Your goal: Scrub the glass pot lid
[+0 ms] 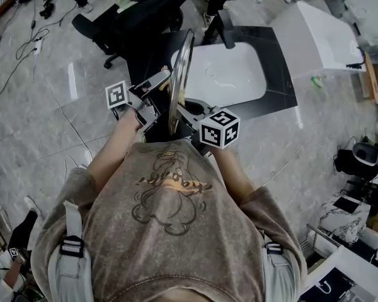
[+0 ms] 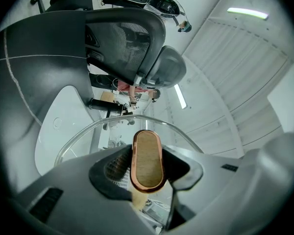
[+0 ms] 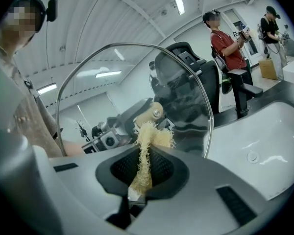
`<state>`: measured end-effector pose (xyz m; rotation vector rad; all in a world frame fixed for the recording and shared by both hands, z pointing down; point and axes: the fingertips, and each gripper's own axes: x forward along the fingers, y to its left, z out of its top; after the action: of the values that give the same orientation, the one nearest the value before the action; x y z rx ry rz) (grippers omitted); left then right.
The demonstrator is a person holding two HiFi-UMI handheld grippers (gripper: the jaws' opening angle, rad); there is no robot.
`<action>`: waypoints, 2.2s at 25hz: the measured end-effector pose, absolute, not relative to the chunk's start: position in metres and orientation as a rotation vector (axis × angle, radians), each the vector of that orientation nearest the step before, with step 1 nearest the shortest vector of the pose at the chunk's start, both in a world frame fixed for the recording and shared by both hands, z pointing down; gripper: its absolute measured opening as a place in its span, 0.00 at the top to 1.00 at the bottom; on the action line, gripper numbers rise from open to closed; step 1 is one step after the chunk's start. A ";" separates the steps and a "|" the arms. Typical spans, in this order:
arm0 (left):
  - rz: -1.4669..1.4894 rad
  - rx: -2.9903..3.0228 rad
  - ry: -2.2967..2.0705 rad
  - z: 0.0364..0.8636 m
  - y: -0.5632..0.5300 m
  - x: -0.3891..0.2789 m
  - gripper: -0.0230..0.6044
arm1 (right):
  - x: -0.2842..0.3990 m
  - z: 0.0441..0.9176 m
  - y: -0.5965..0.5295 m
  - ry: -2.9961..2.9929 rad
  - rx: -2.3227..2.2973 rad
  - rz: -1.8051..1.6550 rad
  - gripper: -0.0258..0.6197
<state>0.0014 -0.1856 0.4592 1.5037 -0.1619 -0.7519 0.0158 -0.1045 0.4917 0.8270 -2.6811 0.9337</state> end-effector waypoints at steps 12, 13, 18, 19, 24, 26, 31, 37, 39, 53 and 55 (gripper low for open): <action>-0.692 1.550 -0.161 0.463 -0.181 0.005 0.68 | 0.012 0.431 -0.119 -2.847 0.823 0.936 0.90; -0.682 1.555 -0.162 0.464 -0.180 0.006 0.68 | 0.014 0.428 -0.123 -2.860 0.836 0.932 0.90; -0.635 1.582 -0.165 0.468 -0.176 0.009 0.68 | 0.026 0.411 -0.146 -2.911 0.936 0.943 0.90; -0.630 1.583 -0.164 0.469 -0.175 0.009 0.68 | 0.027 0.409 -0.149 -2.917 0.949 0.944 0.90; -0.636 1.573 -0.152 0.466 -0.175 0.009 0.68 | 0.027 0.405 -0.152 -2.940 0.962 0.948 0.90; -0.641 1.575 -0.155 0.465 -0.176 0.008 0.68 | 0.027 0.405 -0.152 -2.947 0.963 0.947 0.90; -0.652 1.589 -0.187 0.466 -0.178 -0.002 0.68 | 0.040 0.403 -0.155 -2.965 0.988 0.927 0.90; -0.684 1.597 -0.231 0.466 -0.186 -0.031 0.68 | 0.101 0.423 -0.165 -2.855 1.223 0.929 0.90; -0.685 1.606 -0.248 0.466 -0.186 -0.040 0.68 | 0.121 0.434 -0.165 -2.802 1.296 0.940 0.90; -0.290 2.005 -0.590 0.471 -0.192 -0.048 0.68 | 0.136 0.458 -0.162 -2.726 1.375 0.985 0.90; -0.162 2.094 -0.661 0.474 -0.194 -0.046 0.68 | 0.139 0.462 -0.161 -2.714 1.392 0.995 0.90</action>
<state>-0.0461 -0.1944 0.4743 2.0937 -0.6605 -0.1617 0.1391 -0.1611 0.4619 1.3923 -2.7135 0.9953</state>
